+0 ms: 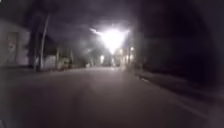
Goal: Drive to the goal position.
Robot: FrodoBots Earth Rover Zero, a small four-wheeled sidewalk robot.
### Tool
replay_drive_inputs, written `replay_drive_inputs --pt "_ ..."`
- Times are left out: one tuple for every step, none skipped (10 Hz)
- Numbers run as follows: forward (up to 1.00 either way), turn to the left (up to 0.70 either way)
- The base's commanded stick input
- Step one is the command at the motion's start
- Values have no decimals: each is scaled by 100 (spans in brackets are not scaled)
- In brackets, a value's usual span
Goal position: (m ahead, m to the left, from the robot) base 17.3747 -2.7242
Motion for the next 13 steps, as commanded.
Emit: replay_drive_inputs --pt "70 0" --pt "70 0" --pt "70 -12" --pt "70 -22" --pt "70 -27" --pt "70 -32" --pt "70 -35" --pt "70 -3" --pt "70 0" --pt "70 0" --pt "70 0" --pt "70 0" --pt "70 0"
